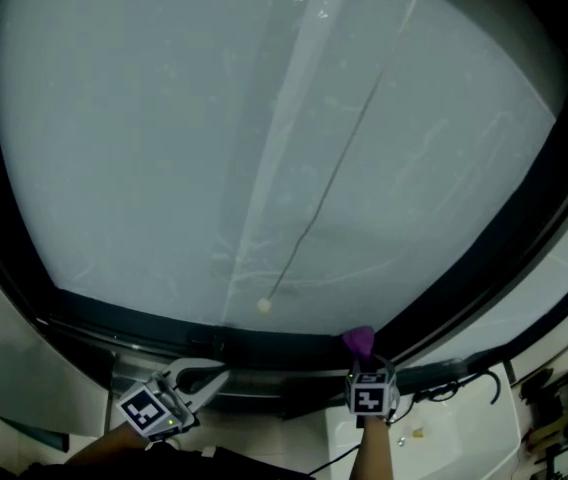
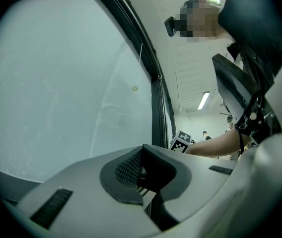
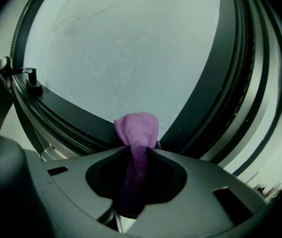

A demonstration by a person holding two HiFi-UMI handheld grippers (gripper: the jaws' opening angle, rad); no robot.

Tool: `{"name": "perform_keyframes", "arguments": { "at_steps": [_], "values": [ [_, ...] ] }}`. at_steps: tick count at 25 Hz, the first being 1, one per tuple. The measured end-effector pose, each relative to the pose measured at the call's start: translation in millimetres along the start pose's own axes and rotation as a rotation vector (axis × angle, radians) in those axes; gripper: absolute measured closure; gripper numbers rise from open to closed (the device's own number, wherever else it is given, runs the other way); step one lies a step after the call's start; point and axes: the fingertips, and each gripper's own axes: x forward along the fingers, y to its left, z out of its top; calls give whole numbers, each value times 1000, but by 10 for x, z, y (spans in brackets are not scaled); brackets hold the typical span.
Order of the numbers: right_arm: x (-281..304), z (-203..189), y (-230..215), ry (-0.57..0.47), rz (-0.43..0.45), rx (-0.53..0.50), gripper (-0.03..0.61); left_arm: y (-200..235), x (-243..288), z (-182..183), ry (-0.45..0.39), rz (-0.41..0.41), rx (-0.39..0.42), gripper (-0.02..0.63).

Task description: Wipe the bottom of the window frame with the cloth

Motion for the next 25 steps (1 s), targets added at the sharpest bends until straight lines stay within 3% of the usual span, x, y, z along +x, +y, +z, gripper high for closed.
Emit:
{"name": "perform_keyframes", "arguments": {
  "at_steps": [25],
  "values": [
    [-163,233,607,-50,109,-62,494,22,-1,-9,10,-1,-11,609]
  ]
}}
